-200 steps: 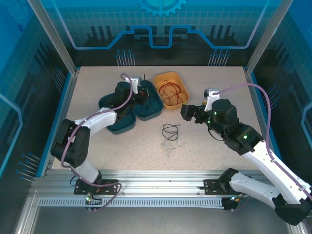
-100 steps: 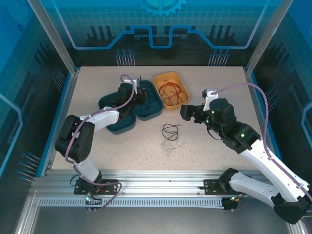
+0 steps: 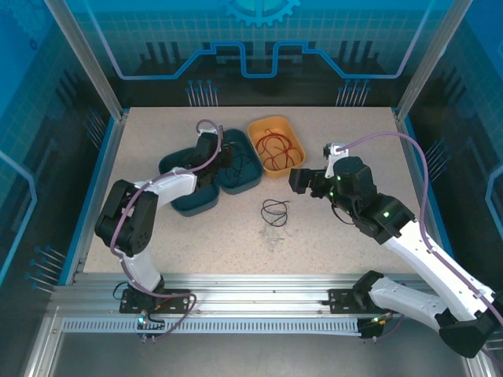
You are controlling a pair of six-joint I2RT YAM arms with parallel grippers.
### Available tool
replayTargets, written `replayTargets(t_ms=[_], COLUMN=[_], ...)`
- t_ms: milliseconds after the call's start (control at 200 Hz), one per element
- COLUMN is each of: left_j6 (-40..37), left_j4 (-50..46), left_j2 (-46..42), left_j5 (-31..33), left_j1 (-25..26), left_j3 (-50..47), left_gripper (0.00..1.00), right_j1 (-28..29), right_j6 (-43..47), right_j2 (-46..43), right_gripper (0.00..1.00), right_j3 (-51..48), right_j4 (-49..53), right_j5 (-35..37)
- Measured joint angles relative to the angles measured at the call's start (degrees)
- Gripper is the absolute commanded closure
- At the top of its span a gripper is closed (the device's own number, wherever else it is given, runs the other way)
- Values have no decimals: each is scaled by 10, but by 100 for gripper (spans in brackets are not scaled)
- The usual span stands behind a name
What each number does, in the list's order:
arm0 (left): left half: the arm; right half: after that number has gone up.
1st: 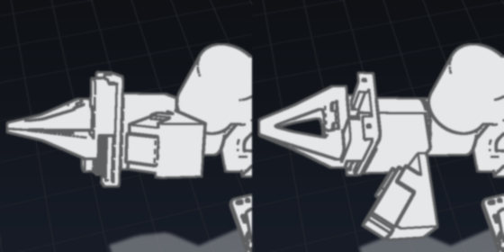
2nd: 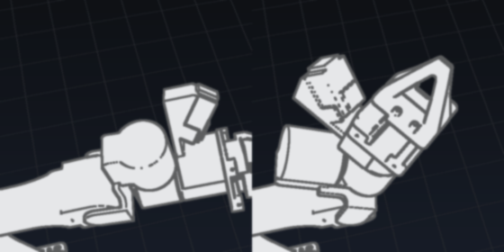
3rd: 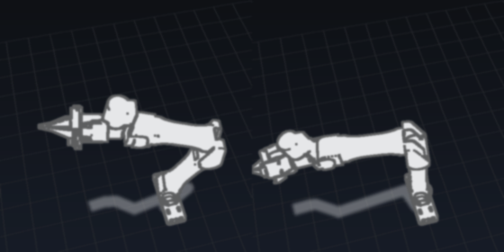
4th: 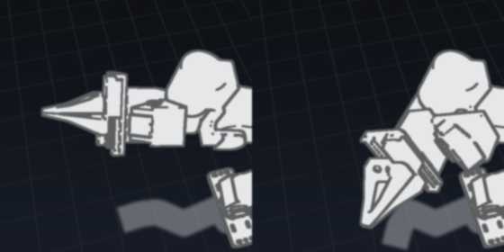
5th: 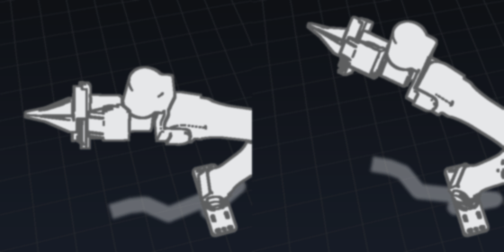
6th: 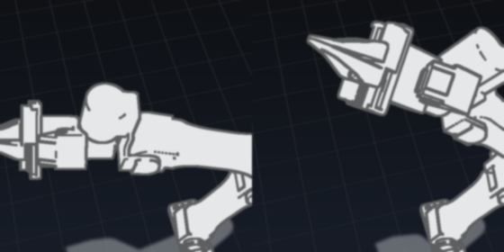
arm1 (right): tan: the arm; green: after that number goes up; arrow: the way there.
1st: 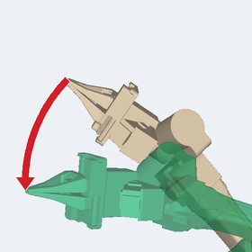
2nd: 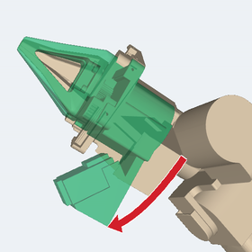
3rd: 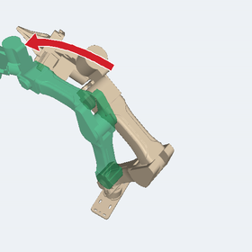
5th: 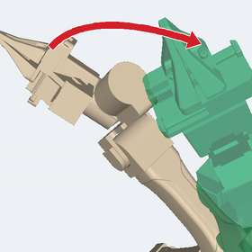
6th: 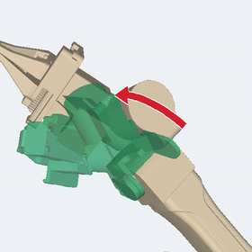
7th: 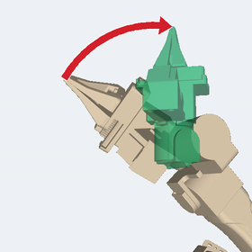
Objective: Untangle the cables
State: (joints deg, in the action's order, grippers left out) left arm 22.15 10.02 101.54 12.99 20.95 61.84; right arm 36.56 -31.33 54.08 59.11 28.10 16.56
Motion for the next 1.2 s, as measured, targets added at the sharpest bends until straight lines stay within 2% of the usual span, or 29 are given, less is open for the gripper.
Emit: replayTargets(t_ms=[435, 560, 640, 725, 1006, 1201], left_j6=[-2, -2, -2, -4, -15, -19], left_j4=[-12, -24, -32, -38, -55, -86], left_j2=[71, 91, 100, 108, 111, 77], left_j5=[-19, -23, -23, -26, -37, -39], left_j1=[10, 10, 9, 7, 0, 0], left_j3=[76, 91, 97, 100, 100, 100], left_gripper=[100, 96, 89, 76, 55, 35], right_j1=[-3, -3, -4, -6, -7, -7], right_j6=[0, 0, 0, 0, 0, 0], right_j2=[7, 5, 3, 1, 1, 1], right_gripper=[0, 0, 0, 0, 0, 0], right_j3=[0, -3, -5, -9, -12, -12], right_j4=[0, 0, 0, 0, 3, 4], right_j5=[-3, -3, -3, -3, -3, -3])
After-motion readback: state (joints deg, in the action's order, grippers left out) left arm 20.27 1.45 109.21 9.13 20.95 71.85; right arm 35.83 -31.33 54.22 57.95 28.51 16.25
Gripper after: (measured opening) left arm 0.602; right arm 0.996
